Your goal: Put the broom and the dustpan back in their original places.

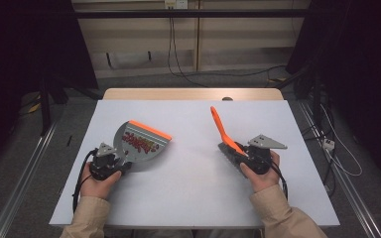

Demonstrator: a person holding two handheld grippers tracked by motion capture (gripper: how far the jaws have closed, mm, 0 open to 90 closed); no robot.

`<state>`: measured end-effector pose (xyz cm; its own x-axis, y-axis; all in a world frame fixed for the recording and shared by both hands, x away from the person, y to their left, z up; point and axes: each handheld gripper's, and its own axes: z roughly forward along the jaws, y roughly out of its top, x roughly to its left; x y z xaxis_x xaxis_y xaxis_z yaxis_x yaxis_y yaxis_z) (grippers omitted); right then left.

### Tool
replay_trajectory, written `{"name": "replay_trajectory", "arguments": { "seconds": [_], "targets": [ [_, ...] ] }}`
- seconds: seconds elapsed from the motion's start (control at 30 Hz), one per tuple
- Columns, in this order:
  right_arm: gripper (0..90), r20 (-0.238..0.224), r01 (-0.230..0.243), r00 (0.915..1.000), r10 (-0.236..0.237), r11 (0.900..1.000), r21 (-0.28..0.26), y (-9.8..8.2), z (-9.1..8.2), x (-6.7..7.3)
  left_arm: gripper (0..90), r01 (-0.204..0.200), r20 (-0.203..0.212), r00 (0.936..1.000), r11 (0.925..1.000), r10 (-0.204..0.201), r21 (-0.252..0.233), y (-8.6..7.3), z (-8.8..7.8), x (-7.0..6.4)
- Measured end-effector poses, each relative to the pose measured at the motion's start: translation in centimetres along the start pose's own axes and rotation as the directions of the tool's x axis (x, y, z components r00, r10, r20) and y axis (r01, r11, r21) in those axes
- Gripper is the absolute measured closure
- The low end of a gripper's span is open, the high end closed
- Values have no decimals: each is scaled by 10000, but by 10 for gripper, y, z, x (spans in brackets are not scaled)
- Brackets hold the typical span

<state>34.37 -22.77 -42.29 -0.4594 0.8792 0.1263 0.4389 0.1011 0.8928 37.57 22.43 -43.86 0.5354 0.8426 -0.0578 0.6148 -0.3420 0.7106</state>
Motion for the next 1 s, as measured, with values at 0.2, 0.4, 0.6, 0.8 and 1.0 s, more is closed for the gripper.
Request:
{"name": "replay_trajectory", "arguments": {
  "seconds": [0.2, 0.4, 0.6, 0.8, 1.0],
  "targets": [
    [704, 177, -110, 9998, 110, 9999, 12, -1, -2, -5, 633, 223, -208, 9995, 9996, -220, 148, 1, 4, 4],
    [704, 312, -276, 9991, 274, 9996, 60, -3, -1, -12, 633, 385, -435, 9984, 9989, -373, 270, 0, 7, 6],
    [704, 321, -229, 9992, 227, 9997, 56, -3, 5, -9, 633, 590, -631, 9964, 9979, -572, 272, -1, 8, 9],
    [704, 219, -449, 9988, 447, 9990, 61, -4, 11, -8, 632, 780, -748, 9943, 9966, -757, 276, -2, 10, 11],
    [702, 275, -519, 9983, 513, 9984, 212, -7, 16, -9, 630, 869, -741, 9937, 9958, -846, 276, -2, 9, 11]
  ]
}}
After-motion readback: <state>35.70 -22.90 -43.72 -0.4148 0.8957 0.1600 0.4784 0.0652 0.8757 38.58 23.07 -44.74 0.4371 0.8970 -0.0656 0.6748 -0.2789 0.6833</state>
